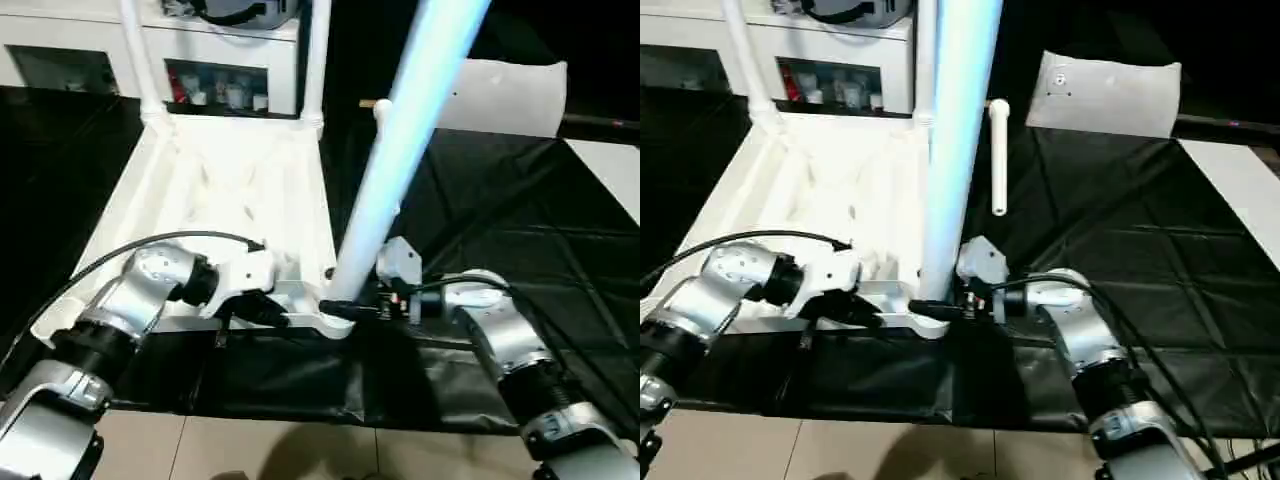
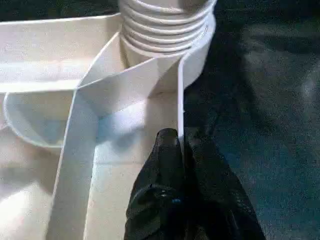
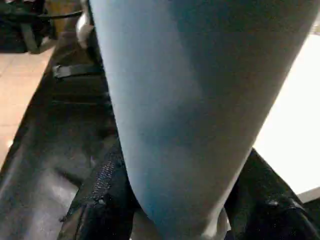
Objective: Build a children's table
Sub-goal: Insert table leg to table base
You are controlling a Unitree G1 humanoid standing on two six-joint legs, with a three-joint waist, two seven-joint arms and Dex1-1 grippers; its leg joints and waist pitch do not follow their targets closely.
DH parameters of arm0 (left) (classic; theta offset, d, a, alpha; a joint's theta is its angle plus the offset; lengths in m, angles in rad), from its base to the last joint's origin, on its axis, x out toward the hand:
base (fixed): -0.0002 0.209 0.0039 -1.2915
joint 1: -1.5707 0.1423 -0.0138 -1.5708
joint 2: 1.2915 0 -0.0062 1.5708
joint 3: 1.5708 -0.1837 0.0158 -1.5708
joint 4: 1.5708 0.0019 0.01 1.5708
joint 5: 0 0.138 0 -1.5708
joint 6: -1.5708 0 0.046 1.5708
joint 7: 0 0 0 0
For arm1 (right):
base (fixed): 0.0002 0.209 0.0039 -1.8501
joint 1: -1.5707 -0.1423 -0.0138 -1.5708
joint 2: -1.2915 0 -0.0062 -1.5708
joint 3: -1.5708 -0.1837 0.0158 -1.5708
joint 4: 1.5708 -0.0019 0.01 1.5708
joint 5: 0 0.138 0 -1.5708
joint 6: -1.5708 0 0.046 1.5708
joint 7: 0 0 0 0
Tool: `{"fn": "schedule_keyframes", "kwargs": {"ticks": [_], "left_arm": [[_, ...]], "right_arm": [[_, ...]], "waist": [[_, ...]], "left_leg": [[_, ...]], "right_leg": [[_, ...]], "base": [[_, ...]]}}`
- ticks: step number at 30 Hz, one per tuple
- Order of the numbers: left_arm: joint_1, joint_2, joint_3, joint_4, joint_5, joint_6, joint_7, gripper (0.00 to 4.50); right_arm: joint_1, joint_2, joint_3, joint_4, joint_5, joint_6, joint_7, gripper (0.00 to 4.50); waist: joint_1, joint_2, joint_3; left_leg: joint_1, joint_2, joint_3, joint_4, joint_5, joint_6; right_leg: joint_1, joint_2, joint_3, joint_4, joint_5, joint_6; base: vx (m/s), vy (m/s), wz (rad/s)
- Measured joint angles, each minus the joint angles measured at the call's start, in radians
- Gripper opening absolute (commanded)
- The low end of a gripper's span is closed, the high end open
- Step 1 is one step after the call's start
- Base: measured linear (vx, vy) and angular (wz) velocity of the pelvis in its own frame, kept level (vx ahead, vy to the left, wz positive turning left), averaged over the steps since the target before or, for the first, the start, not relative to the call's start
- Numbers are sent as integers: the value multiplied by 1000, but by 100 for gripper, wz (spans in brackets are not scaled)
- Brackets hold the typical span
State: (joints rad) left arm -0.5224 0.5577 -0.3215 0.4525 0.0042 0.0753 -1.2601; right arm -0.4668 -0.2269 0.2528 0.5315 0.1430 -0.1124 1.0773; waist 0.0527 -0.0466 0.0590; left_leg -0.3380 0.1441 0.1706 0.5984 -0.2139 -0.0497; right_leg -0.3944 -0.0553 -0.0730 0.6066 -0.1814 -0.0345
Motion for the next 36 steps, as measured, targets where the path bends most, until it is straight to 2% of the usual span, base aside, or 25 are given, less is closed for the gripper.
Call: {"fn": "schedule_keyframes", "kwargs": {"ticks": [2,5,6,7,8,9,13,15,17,20,32,36], "left_arm": [[45,2,32,-55,-10,56,44,0],[149,-6,100,-215,-12,199,138,0],[174,-18,118,-263,-14,251,169,0],[208,-39,138,-324,-17,311,208,0],[224,-54,152,-352,-19,351,240,0],[244,-94,167,-394,-20,407,291,0],[252,-219,184,-448,13,532,467,0],[240,-257,183,-448,25,560,519,0],[229,-268,181,-451,34,581,548,0],[211,-269,158,-451,61,587,562,0],[197,-222,102,-449,91,537,559,0],[197,-192,83,-445,92,499,538,0]], "right_arm": [[5,17,-4,0,-4,6,-46,196],[10,70,-18,2,-21,21,-153,196],[16,85,-29,4,-21,23,-191,196],[10,104,-36,20,-22,23,-225,196],[4,117,-44,33,-22,25,-255,196],[-12,137,-55,63,-25,25,-306,196],[-95,211,-88,179,-40,45,-481,196],[-133,229,-92,211,-53,60,-543,196],[-159,246,-94,232,-70,72,-580,196],[-184,251,-97,246,-78,107,-599,196],[-198,243,-111,267,-74,121,-571,196],[-196,227,-117,262,-70,121,-526,196]], "waist": [[-8,1,1],[-37,2,2],[-47,5,3],[-60,5,4],[-65,8,6],[-76,8,7],[-88,7,11],[-89,12,17],[-92,11,19],[-93,3,23],[-93,2,23],[-88,2,23]], "left_leg": [[4,0,0,0,0,0],[5,1,0,-2,0,0],[2,3,-4,-2,0,0],[2,6,-5,-2,0,0],[1,8,-5,-3,0,0],[-3,11,-6,-2,0,0],[6,12,-6,-2,0,0],[6,14,-8,-3,0,0],[5,14,-12,-6,0,0],[5,14,-14,-6,0,0],[6,13,-15,-6,0,0],[5,13,-15,-7,0,0]], "right_leg": [[0,0,0,-1,0,0],[-1,0,-6,-9,-1,0],[0,-3,-18,-18,-1,0],[2,-3,-25,-28,-1,0],[3,-3,-31,-33,-1,0],[7,-3,-36,-41,-1,0],[13,-5,-43,-52,-1,0],[13,-6,-52,-62,-1,0],[19,-6,-57,-67,-1,0],[19,-6,-58,-67,-1,0],[14,-6,-58,-68,-1,0],[14,-6,-57,-68,-1,0]], "base": [[0,0,0],[0,0,0],[0,0,0],[-25,38,-18],[-48,58,-23],[0,0,0],[0,0,0],[0,0,0],[0,0,0],[0,0,0],[0,0,0],[0,0,0]]}}
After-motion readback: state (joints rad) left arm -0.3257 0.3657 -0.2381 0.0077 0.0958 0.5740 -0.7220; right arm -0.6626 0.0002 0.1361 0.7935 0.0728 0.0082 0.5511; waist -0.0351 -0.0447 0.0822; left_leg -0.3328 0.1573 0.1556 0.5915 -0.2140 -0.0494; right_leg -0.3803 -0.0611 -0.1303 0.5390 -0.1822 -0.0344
